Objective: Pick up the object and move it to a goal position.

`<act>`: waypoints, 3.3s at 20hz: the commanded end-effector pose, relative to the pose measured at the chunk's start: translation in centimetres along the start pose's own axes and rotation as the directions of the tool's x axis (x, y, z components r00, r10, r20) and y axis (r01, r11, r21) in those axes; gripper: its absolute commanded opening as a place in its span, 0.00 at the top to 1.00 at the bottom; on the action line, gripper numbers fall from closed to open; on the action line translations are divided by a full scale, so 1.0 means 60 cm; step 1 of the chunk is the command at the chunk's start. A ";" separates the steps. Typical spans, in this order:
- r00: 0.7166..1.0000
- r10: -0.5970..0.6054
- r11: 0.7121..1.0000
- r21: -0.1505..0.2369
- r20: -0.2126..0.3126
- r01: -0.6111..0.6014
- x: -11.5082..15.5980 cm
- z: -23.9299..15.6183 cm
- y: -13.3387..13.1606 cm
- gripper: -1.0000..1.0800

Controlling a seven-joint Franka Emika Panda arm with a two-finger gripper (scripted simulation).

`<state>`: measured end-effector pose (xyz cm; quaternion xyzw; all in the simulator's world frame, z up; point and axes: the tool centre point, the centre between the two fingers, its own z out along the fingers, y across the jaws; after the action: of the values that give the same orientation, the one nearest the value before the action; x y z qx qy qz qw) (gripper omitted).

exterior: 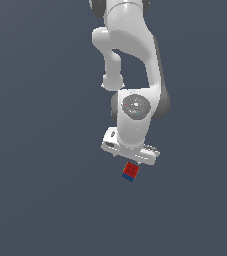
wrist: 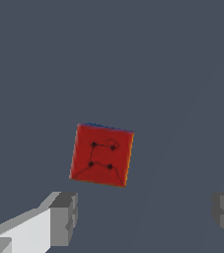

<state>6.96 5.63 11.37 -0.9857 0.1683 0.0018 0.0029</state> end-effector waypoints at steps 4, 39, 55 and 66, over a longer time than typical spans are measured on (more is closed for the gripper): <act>0.995 0.096 0.995 -0.002 -0.003 -0.096 0.017 0.026 -0.027 0.04; 0.984 0.176 0.984 -0.004 -0.005 -0.176 0.029 0.134 -0.050 1.00; 0.984 0.176 0.984 -0.005 -0.004 -0.176 0.015 0.120 -0.047 1.00; 0.984 0.176 0.984 -0.005 -0.004 -0.176 -0.046 0.052 -0.035 1.00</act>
<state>5.62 8.41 7.34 -0.9670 0.2549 0.0021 -0.0009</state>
